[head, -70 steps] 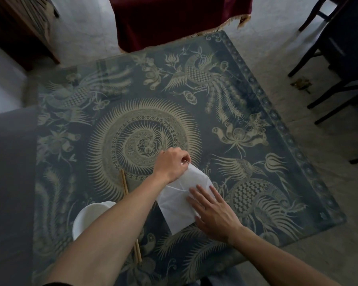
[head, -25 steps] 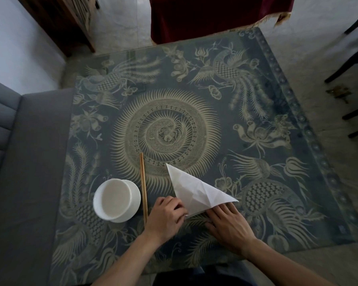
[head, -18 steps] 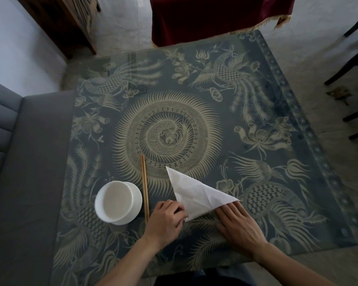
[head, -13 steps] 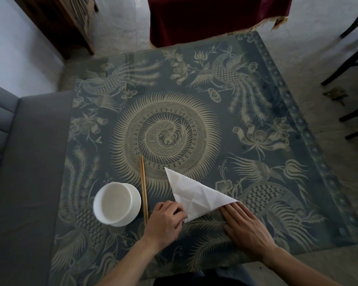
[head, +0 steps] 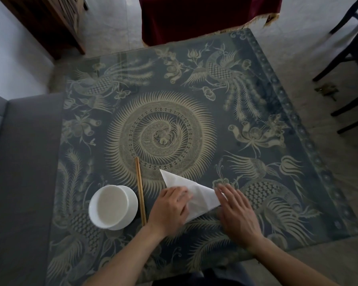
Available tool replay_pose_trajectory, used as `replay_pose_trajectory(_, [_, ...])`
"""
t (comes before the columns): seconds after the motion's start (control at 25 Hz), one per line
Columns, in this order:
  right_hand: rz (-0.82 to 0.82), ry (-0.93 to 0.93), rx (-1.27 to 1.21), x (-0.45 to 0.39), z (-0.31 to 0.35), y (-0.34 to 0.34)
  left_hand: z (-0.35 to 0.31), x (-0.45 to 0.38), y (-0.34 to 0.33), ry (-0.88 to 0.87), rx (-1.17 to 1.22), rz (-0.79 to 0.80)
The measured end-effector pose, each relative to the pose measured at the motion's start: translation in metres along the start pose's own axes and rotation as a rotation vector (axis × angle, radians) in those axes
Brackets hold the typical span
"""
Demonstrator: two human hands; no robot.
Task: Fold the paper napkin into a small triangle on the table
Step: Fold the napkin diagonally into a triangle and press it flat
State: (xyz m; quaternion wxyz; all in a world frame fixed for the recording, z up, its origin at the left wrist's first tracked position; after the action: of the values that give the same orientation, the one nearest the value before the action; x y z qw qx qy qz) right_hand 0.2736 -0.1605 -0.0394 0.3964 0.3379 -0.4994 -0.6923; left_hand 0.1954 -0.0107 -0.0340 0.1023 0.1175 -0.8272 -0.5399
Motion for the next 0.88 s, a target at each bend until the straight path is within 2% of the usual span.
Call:
replay_pose_trajectory(0.16, [0.175,0.001,0.037,-0.022,0.035,-0.036,-0.007,-0.016,-0.031,-0.040,-0.158,0.151])
replay_pose_trajectory(0.36, [0.215,-0.017,0.044,-0.020,0.034,-0.051,0.005,-0.008,-0.054,-0.001,-0.206,0.280])
replay_pose_trajectory(0.6, [0.262,-0.056,0.022,-0.016,0.024,-0.059,0.017,-0.002,-0.058,0.020,-0.243,0.316])
replay_pose_trajectory(0.88, [0.214,-0.237,0.038,0.023,-0.026,-0.040,0.076,-0.008,-0.033,0.236,-0.304,0.276])
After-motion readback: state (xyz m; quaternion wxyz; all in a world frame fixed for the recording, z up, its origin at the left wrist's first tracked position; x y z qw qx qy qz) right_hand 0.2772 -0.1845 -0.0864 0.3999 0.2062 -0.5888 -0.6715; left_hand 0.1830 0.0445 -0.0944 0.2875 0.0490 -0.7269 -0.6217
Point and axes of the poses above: each hand's wrist, its own x-axis away from the middle knuckle, its own y-axis out of the back of the hand, z = x × y, the point moved 10 cm from there along -x, towards the middle knuckle, and after that the axes turned 9 degrees about y, right-handed, at the moved point
